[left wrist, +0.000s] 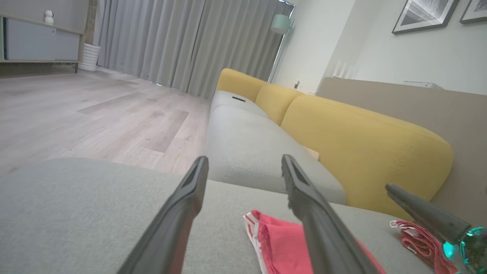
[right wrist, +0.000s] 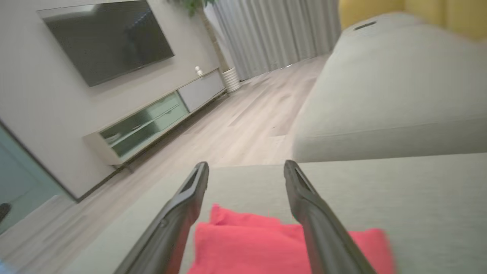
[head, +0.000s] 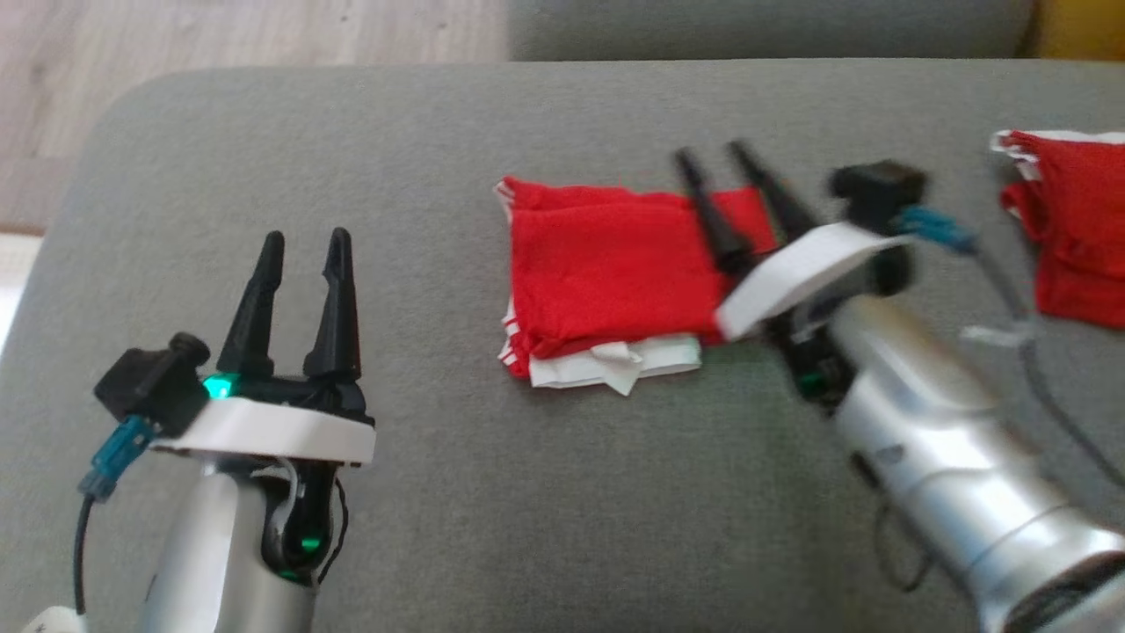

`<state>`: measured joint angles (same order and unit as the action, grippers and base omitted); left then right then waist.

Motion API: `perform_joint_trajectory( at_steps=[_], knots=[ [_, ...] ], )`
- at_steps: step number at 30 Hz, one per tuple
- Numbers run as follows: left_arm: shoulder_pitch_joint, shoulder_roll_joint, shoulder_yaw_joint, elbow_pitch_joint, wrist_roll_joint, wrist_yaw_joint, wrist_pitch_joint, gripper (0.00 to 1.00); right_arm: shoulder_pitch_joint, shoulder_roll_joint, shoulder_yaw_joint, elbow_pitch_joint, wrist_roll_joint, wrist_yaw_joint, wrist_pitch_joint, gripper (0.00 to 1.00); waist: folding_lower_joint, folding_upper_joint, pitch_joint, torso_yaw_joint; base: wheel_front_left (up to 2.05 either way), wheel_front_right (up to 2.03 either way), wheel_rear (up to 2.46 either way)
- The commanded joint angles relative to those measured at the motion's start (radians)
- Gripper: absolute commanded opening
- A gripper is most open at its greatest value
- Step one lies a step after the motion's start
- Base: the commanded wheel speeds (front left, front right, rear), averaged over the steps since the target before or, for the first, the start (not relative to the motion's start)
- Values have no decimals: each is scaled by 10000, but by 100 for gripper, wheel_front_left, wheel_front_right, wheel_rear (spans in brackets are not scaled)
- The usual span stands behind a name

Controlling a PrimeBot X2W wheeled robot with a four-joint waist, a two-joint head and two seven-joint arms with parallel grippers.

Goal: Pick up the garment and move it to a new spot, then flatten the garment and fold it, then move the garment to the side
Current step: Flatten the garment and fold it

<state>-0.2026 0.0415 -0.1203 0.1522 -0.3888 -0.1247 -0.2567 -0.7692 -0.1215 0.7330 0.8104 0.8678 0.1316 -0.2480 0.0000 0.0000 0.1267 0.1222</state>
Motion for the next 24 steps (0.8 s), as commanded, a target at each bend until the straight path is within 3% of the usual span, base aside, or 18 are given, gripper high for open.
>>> perform_joint_trajectory(
  at_steps=[1, 6, 10, 18, 24],
  knots=[
    [-147, 89, 340, -414, 55, -59, -51, 100, -166, -181, -268, -236, -235, -9, -128, 100, 0, 0, -97, -205, 0, 0, 0],
    [-102, 88, 343, -569, 106, -59, -51, 100, 620, -1101, -1962, -895, -2021, -9, -134, 100, 0, 0, -142, -454, 0, 0, 0],
    [1, 88, 320, -555, 178, -59, -51, 100, 1580, -1292, -3370, -1606, -3372, -9, -135, 100, 0, 0, -195, -604, 0, 0, 0],
    [351, 88, 298, -593, 310, -59, -51, 100, 3569, -339, -5820, -3317, -5419, -9, -136, 100, 0, 0, -310, -868, 0, 0, 0],
    [669, 88, 377, -772, 316, -59, -51, 100, 4592, 390, -6609, -4318, -6414, -9, -137, 100, 0, 0, -335, -996, 0, 0, 0]
  ],
)
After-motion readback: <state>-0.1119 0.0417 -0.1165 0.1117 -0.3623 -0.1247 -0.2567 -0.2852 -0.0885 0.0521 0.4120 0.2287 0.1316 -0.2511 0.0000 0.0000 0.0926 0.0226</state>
